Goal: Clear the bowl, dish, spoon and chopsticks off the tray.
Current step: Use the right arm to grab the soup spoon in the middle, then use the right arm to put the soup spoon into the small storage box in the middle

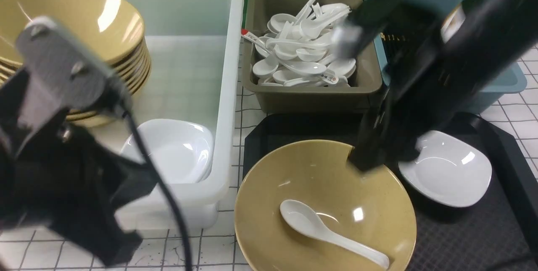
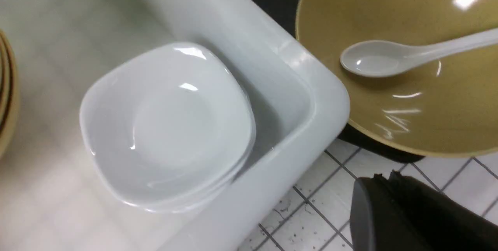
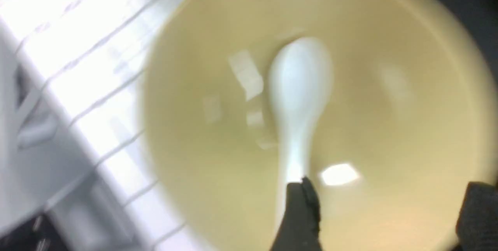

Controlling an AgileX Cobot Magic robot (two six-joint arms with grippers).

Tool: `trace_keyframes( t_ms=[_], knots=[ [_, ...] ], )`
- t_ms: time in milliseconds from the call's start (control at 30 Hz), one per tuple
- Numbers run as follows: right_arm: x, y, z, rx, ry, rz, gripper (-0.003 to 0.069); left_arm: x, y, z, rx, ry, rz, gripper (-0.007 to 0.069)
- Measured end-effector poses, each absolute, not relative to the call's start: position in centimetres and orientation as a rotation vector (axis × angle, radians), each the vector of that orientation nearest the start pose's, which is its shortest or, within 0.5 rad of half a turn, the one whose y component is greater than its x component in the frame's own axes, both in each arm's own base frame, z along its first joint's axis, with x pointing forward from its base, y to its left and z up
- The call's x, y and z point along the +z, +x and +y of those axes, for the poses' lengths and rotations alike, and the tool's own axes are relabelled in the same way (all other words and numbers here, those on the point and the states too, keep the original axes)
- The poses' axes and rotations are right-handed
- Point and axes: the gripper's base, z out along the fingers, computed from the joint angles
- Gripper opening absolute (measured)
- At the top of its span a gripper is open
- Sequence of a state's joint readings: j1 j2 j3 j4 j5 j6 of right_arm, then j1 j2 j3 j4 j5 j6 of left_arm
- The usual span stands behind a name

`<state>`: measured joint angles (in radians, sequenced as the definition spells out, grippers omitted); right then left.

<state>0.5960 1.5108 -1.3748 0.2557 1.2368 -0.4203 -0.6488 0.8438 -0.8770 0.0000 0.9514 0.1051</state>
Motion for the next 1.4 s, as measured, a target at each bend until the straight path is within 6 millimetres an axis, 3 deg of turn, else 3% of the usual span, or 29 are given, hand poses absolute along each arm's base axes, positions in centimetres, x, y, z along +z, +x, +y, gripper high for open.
trace_keyframes(
  t_ms=[100, 200, 267, 500, 700, 833, 933, 967, 1000, 1100, 1267, 1300, 1367, 1400],
  knots=[
    [30.8, 21.4, 20.6, 0.337, -1.519, 2.529, 0.0536, 33.9, 10.8, -8.4, -0.275, 0.882, 2.243, -0.0013],
    [29.1, 21.0, 21.6, 0.262, -1.608, 2.52, 0.0536, 33.8, 10.4, -8.1, -0.289, 0.875, 2.235, -0.0013],
    [28.5, 21.3, 22.0, 0.241, -1.624, 2.522, 0.0536, 33.8, 10.3, -8.0, -0.292, 0.872, 2.234, -0.0013],
    [23.4, 23.7, 24.0, 0.169, -1.623, 2.579, 0.0536, 33.8, 10.3, -8.1, -0.295, 0.871, 2.234, -0.0013],
    [20.1, 24.7, 24.5, 0.091, -1.644, 2.649, 0.0531, 33.8, 10.3, -8.1, -0.293, 0.877, 2.229, -0.0013],
    [18.9, 24.8, 24.6, 0.073, -1.669, 2.694, 0.045, 33.9, 10.3, -8.1, -0.294, 0.877, 2.218, -0.0013],
    [19.0, 24.8, 24.7, 0.072, -1.672, 2.698, 0.0248, 34.1, 10.5, -8.2, -0.301, 0.866, 2.192, -0.0013],
    [19.0, 24.8, 24.7, 0.072, -1.672, 2.697, 0.0248, 34.1, 10.5, -8.2, -0.301, 0.865, 2.19, -0.0013],
    [19.5, 24.9, 24.8, 0.073, -1.674, 2.697, 0.0161, 34.2, 10.7, -8.4, -0.306, 0.858, 2.172, -0.0013],
    [20.4, 25.2, 25.1, 0.075, -1.675, 2.694, 0.0171, 34.0, 11.3, -8.8, -0.304, 0.854, 2.173, -0.0013],
    [24.4, 26.9, 26.2, 0.042, -1.631, 2.588, 0.0174, 33.0, 13.5, -10.0, -0.269, 0.783, 2.224, -0.0013],
    [26.0, 27.5, 26.4, 0.019, -1.592, 2.543, 0.0174, 32.8, 14.3, -10.3, -0.252, 0.759, 2.247, -0.0013],
    [28.5, 28.6, 26.4, -0.043, -1.542, 2.462, 0.0174, 33.4, 15.4, -10.8, -0.224, 0.735, 2.244, -0.0013],
    [28.8, 28.7, 26.4, -0.044, -1.535, 2.455, 0.0174, 33.5, 15.5, -10.9, -0.221, 0.733, 2.242, -0.0013]
  ],
)
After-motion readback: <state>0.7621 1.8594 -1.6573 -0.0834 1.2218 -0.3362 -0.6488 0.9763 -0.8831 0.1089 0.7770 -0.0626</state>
